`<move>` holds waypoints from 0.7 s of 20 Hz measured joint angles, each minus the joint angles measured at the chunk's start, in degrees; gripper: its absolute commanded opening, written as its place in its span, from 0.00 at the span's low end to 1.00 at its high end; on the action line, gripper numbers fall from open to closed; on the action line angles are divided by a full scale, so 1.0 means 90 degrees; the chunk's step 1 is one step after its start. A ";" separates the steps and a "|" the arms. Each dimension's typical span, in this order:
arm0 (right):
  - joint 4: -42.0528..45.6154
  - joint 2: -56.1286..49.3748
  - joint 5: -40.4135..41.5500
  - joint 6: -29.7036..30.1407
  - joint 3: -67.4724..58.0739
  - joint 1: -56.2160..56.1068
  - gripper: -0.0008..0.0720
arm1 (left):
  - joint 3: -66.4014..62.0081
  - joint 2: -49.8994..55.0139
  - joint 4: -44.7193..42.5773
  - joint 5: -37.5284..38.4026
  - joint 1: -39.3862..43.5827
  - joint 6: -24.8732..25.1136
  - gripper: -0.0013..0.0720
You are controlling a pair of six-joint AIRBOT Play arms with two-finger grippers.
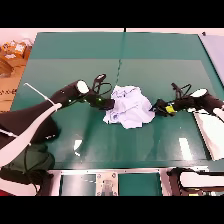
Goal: Fold the shirts.
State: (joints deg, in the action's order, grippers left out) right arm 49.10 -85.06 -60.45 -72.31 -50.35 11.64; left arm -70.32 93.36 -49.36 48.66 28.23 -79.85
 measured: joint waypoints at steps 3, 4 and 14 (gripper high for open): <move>-0.0279 -0.0170 0.0148 0.0226 -0.0143 -0.0172 0.03 | 0.0005 -0.0325 -0.0216 0.0333 -0.0325 0.0027 0.05; -0.0413 -0.0177 0.0148 0.0270 -0.0279 -0.0172 0.03 | 0.0005 -0.0529 -0.0328 0.0435 -0.0464 0.0027 0.05; -0.1001 0.2586 -0.0918 0.0352 -0.3551 0.0483 0.03 | -0.1001 -0.3866 -0.0692 0.1117 -0.1523 -0.0075 0.05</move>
State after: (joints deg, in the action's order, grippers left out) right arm 40.10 -61.78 -68.71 -69.14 -82.30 15.99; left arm -79.33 58.57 -55.59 58.72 14.52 -80.53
